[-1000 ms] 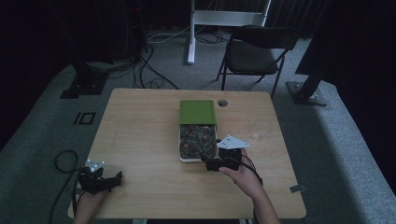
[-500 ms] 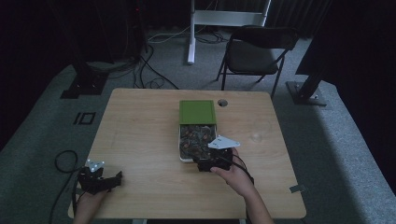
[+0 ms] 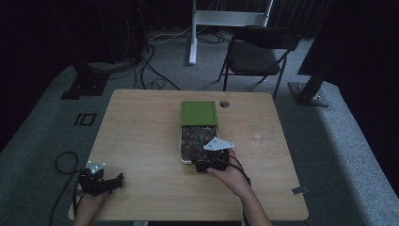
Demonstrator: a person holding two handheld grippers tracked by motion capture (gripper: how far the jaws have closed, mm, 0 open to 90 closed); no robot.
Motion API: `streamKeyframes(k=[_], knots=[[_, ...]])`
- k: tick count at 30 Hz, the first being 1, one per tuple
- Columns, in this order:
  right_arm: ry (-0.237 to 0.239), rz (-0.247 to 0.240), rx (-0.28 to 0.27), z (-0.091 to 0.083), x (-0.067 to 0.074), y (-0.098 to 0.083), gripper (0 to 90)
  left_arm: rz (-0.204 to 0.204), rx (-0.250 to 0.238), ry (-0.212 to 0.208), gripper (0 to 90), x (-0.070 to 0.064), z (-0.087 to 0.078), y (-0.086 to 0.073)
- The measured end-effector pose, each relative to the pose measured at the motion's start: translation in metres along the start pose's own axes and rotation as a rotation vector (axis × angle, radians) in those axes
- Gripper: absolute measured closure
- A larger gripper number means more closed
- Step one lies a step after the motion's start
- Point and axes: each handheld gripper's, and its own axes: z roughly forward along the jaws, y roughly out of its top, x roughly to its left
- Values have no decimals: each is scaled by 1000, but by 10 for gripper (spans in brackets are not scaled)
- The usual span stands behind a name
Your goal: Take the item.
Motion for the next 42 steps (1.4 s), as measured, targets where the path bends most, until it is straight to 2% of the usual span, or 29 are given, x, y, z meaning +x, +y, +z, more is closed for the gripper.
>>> streamKeyframes(k=[4, 8, 13, 20, 25, 29, 32, 34, 42], knots=[[-11, 1, 7, 4, 0, 0, 332, 0, 1, 0, 2, 0, 0, 0], [-9, 24, 27, 11, -1, -2, 376, 0, 0, 0, 2, 0, 0, 0], [-33, 4, 49, 20, -1, -5, 442, 0, 0, 0, 2, 0, 0, 0], [-52, 7, 58, 26, -2, -10, 530, 0, 0, 0, 2, 0, 0, 0], [-57, 45, 71, 29, -3, -12, 601, 0, 0, 0, 2, 0, 0, 0], [-60, 94, 43, 26, -6, -12, 730, 0, -1, 0, 2, 0, 0, 0], [-56, 97, 42, 26, -7, -12, 744, 0, -1, 0, 2, 0, 0, 0], [-56, 80, 37, 24, -5, -12, 752, 0, -1, 0, 2, 0, 0, 0], [-26, 106, 19, 17, -5, -11, 755, 0, -1, 0, 2, 0, 0, 0]])
